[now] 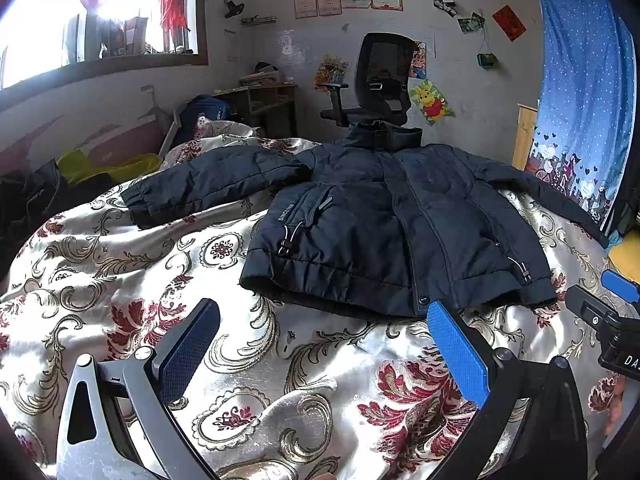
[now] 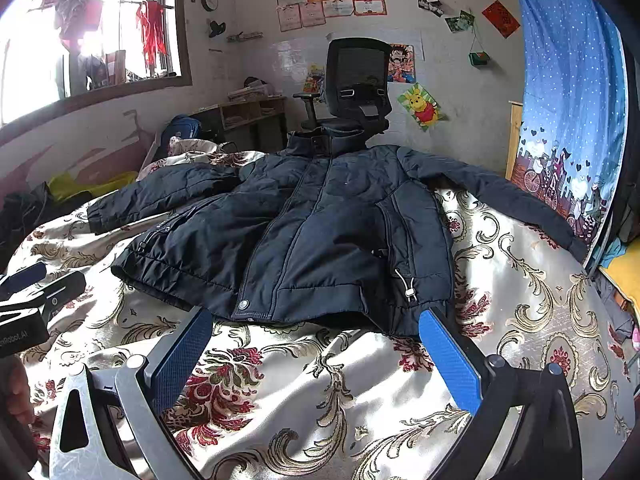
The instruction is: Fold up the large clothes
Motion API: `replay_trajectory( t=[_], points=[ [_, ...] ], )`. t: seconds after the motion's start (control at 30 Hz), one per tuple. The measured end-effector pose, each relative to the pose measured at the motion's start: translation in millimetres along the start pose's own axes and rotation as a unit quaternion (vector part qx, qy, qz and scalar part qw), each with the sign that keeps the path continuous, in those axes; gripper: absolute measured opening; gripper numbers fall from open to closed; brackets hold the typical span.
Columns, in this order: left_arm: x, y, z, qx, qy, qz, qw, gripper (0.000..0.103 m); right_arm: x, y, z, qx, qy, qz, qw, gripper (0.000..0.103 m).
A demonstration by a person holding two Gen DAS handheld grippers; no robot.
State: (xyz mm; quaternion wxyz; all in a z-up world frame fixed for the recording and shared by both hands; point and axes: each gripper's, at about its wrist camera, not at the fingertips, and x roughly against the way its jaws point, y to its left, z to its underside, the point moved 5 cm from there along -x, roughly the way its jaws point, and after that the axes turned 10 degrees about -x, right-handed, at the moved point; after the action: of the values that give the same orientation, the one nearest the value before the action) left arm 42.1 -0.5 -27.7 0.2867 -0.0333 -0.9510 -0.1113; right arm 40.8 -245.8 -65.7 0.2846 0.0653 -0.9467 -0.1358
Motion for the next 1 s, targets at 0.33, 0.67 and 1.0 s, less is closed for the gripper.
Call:
replay_trajectory(
  t=[0.33, 0.67, 1.0],
  points=[
    [-1, -2, -1, 0.0, 0.002, 0.0, 1.0, 0.102, 0, -2, 0, 0.0, 0.001, 0.001, 1.0, 0.103],
    [-8, 13, -17, -0.001, 0.019, -0.016, 0.9997, 0.102, 3, -12, -10, 0.009, 0.012, 0.081, 0.997, 0.103],
    [27, 50, -105, 0.023, -0.013, -0.036, 0.999, 0.102, 48, -22, -79, 0.015, -0.047, 0.088, 0.995, 0.103]
  ],
)
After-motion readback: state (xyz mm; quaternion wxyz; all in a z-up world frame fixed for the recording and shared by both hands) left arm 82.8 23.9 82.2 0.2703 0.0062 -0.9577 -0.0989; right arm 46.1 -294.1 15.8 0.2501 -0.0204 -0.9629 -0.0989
